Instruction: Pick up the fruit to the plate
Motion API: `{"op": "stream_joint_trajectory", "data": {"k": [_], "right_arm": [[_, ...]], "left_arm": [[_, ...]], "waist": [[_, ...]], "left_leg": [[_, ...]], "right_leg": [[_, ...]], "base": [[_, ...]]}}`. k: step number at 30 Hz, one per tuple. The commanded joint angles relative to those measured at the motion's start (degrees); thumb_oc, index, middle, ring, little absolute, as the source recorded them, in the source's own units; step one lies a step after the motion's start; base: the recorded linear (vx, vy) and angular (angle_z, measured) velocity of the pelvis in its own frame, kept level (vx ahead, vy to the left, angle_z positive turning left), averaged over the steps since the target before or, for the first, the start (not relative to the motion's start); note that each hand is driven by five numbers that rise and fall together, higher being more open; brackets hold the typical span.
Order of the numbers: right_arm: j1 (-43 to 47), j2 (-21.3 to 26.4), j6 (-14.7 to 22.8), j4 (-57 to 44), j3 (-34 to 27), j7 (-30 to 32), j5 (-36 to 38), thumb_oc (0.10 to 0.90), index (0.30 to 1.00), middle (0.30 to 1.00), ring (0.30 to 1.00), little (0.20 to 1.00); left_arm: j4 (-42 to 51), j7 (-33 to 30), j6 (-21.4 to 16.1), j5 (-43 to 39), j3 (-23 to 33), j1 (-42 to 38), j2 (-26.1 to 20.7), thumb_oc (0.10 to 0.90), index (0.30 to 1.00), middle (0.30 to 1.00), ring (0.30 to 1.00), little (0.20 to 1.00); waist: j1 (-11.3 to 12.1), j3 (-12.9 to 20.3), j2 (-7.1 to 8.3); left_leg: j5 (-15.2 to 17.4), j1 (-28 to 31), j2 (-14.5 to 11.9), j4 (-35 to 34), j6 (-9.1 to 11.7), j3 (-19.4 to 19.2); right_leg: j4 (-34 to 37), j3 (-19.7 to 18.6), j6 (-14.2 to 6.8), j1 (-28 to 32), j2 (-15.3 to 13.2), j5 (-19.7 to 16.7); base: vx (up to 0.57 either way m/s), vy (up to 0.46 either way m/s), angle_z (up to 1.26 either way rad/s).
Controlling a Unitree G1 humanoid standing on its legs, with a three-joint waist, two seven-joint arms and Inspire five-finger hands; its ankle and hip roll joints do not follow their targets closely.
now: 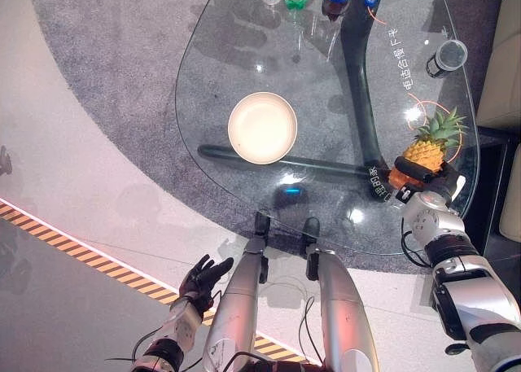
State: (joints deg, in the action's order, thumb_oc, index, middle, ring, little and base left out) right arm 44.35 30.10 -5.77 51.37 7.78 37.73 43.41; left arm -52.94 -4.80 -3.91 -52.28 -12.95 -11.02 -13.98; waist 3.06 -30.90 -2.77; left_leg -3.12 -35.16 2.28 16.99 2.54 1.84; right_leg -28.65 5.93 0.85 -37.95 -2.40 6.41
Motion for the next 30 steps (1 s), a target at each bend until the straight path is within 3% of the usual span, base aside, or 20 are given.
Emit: {"op": "stream_joint_trajectory", "data": {"k": [1,17,24,27,30], "right_arm": [[1.0,0.2,-0.4,-0.5,1.4,-4.4,1.3,0.100,0.300,0.300,0.300,0.200],[-1.1,0.4,2.9,-4.6,0.9,-9.1,4.4,0.100,0.300,0.300,0.300,0.200],[-4.5,-0.8,5.4,-13.0,0.3,-9.0,4.2,0.100,0.300,0.300,0.300,0.200],[-5.6,-1.0,7.5,-18.3,0.1,-12.0,2.3,0.100,0.300,0.300,0.300,0.200],[-7.6,-2.1,6.8,-23.6,0.4,-11.2,1.0,0.100,0.300,0.300,0.300,0.200]], "left_arm": [[-0.1,-1.4,-2.0,-2.6,-0.9,2.6,-1.1,0.800,0.900,0.900,0.900,0.900],[-1.2,-3.0,-4.2,-3.7,2.3,2.0,-1.5,0.800,0.900,0.900,0.900,0.900],[-1.3,-3.7,-4.7,-4.1,4.0,2.8,-1.5,0.800,0.900,0.900,0.900,0.900],[-1.8,-4.0,-5.6,-5.2,5.3,3.3,-1.3,0.800,0.900,0.900,0.900,0.900],[-2.6,-5.2,-7.7,-6.6,7.0,3.7,-1.2,0.800,0.900,0.900,0.900,0.900]], "waist": [[1.4,1.1,-0.45],[0.4,1.1,0.17],[-0.4,1.1,0.74],[-0.7,1.1,1.10],[-1.0,1.1,1.50]], "left_leg": [[4.4,-1.9,3.0,5.9,-1.6,0.7],[4.1,1.9,2.9,4.1,-1.3,0.8],[3.9,4.2,2.7,3.0,-1.1,0.9],[3.8,5.9,2.7,2.0,-1.1,0.9],[3.8,7.4,2.6,1.5,-0.9,1.1]], "right_leg": [[6.9,-0.8,-2.0,1.8,0.2,-5.3],[8.7,-1.2,-1.8,5.5,0.8,-5.1],[10.0,-1.5,-1.8,8.0,1.2,-5.0],[11.1,-1.5,-1.7,9.8,1.4,-5.0],[11.6,-1.4,-1.7,11.5,1.5,-4.7]], "base": [[0.00,0.000,0.00],[-0.02,0.002,0.00],[-0.02,0.005,-0.01],[-0.01,0.003,0.00],[-0.01,-0.002,-0.03]]}}
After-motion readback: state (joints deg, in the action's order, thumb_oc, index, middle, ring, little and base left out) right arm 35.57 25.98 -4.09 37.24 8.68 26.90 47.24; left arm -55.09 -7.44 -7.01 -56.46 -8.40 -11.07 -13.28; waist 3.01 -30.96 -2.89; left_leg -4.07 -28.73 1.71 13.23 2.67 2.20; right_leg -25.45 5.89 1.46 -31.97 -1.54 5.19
